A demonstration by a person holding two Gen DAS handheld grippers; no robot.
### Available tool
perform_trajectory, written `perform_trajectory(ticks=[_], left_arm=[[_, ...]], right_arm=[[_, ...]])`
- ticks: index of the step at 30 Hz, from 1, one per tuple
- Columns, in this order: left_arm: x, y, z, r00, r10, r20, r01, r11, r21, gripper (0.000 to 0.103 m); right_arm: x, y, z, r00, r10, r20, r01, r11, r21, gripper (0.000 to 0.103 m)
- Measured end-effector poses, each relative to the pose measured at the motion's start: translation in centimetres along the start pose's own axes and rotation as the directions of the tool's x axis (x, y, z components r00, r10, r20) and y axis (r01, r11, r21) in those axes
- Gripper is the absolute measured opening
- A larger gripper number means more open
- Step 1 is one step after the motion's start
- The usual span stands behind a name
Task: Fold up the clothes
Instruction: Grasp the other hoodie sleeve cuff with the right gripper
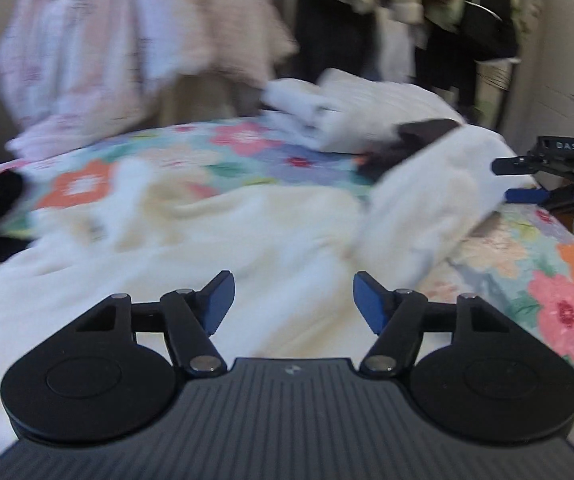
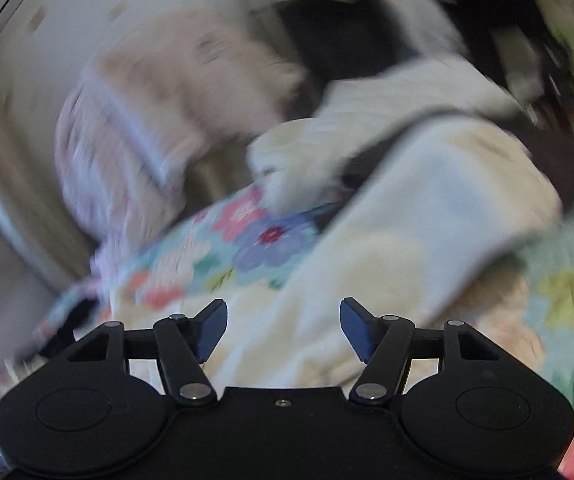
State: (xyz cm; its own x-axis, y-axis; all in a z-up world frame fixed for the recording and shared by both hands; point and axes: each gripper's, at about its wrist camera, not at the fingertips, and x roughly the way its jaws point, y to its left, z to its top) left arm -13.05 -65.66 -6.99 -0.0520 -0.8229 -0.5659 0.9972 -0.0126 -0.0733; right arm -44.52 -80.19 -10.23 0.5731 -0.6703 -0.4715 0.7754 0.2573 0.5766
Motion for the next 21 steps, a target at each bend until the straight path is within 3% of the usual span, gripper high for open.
perform_trajectory(ticks=[3, 5, 6, 11, 14, 16, 18, 19, 20, 21], left_arm=[[3.6, -3.2, 1.5, 0.998, -0.067, -0.016, 0.068, 0.997, 0.047, 0.061], [6.0, -5.4, 2.3, 0.994, -0.094, -0.048, 0.098, 0.991, 0.096, 0.051], [7.1, -6.4, 2.6, 0.993, -0.103, -0.060, 0.110, 0.987, 0.118, 0.051], [10.6, -10.2, 3.1, 0.980, -0.176, -0.088, 0.190, 0.963, 0.191, 0.052], [11.9, -12.1, 3.1, 0.976, -0.193, -0.099, 0.211, 0.949, 0.234, 0.054], [12.4, -12.3, 2.9, 0.975, -0.196, -0.102, 0.215, 0.952, 0.220, 0.055], [12.8, -12.1, 2.7, 0.975, -0.195, -0.106, 0.212, 0.957, 0.197, 0.055], [12.9, -11.9, 2.6, 0.976, -0.191, -0.108, 0.208, 0.960, 0.185, 0.055], [13.1, -11.8, 2.5, 0.976, -0.187, -0.110, 0.204, 0.963, 0.174, 0.055], [13.1, -11.6, 2.5, 0.977, -0.185, -0.106, 0.201, 0.965, 0.168, 0.055]], right_arm=[[-0.3, -3.8, 0.5, 0.999, -0.028, 0.043, 0.023, 0.994, 0.104, 0.068], [-0.8, -4.7, 0.9, 0.983, -0.134, 0.125, 0.125, 0.989, 0.077, 0.068], [-1.0, -5.2, 1.0, 0.973, -0.168, 0.161, 0.156, 0.984, 0.080, 0.069], [0.2, -9.8, 1.4, 0.975, -0.104, 0.195, 0.040, 0.950, 0.309, 0.068], [1.5, -12.0, 1.2, 0.970, -0.136, 0.203, 0.037, 0.904, 0.425, 0.069], [2.2, -13.1, 1.2, 0.963, -0.137, 0.231, 0.008, 0.874, 0.486, 0.069], [2.7, -13.2, 1.1, 0.955, -0.102, 0.279, -0.050, 0.871, 0.489, 0.067], [2.9, -13.2, 1.0, 0.949, -0.082, 0.305, -0.080, 0.871, 0.485, 0.064], [3.1, -13.2, 0.9, 0.942, -0.062, 0.330, -0.111, 0.870, 0.480, 0.045], [3.0, -12.6, 1.2, 0.939, -0.062, 0.338, -0.100, 0.891, 0.443, 0.014]])
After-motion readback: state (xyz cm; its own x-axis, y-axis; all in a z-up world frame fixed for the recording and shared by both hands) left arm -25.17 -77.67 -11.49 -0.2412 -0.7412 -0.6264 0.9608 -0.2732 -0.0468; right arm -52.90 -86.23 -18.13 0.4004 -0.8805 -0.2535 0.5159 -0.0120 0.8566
